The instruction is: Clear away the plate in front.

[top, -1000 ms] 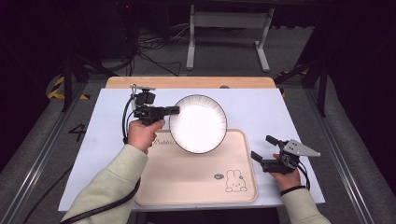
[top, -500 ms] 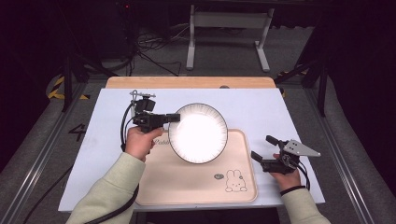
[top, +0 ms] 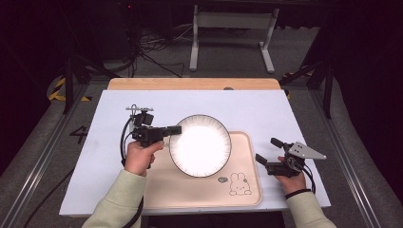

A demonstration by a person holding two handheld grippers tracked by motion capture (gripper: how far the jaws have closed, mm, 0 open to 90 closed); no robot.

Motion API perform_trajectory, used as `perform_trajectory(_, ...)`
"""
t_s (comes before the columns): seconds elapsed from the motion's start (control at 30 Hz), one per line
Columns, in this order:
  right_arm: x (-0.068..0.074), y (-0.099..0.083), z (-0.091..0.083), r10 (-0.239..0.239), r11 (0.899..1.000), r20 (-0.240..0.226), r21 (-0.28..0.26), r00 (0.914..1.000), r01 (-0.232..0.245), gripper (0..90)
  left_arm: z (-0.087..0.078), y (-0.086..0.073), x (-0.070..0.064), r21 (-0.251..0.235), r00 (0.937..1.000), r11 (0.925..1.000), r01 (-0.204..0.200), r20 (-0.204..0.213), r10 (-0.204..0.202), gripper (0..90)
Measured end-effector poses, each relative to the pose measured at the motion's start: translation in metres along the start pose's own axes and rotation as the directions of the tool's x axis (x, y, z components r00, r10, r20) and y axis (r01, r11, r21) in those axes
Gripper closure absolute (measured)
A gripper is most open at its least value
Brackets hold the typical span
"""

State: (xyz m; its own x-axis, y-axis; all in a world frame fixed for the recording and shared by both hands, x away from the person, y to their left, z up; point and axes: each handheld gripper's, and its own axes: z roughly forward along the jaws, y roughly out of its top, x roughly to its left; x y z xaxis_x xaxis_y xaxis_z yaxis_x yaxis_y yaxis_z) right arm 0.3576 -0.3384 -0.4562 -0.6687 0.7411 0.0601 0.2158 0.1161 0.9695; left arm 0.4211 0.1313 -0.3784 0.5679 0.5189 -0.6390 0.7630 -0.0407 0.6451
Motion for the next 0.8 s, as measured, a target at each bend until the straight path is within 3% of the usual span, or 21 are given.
perform_trajectory(0.13, 0.000, 0.000, 0.000, 0.001, 1.000, -0.002, -0.001, 1.0000, -0.001, 4.0, 0.002, -0.003, -0.001, 0.008, 0.9998, 0.9998, -0.015, -0.013, 0.015, 80.8)
perform_trajectory(0.43, 0.000, 0.000, 0.000, 0.003, 1.000, -0.001, -0.003, 1.0000, -0.003, 4.0, 0.013, -0.009, 0.008, 0.061, 1.0000, 0.9981, 0.008, 0.001, -0.008, 80.7)
perform_trajectory(0.57, 0.000, 0.000, 0.000, 0.004, 1.000, -0.002, -0.005, 1.0000, -0.004, 4.0, 0.020, -0.014, 0.018, 0.111, 0.9982, 0.9923, 0.055, 0.017, -0.057, 80.5)
perform_trajectory(0.8, 0.000, 0.000, 0.000, 0.002, 1.000, -0.003, -0.002, 1.0000, -0.002, 4.0, 0.025, -0.017, 0.023, 0.144, 0.9980, 0.9877, 0.060, 0.013, -0.062, 80.2)
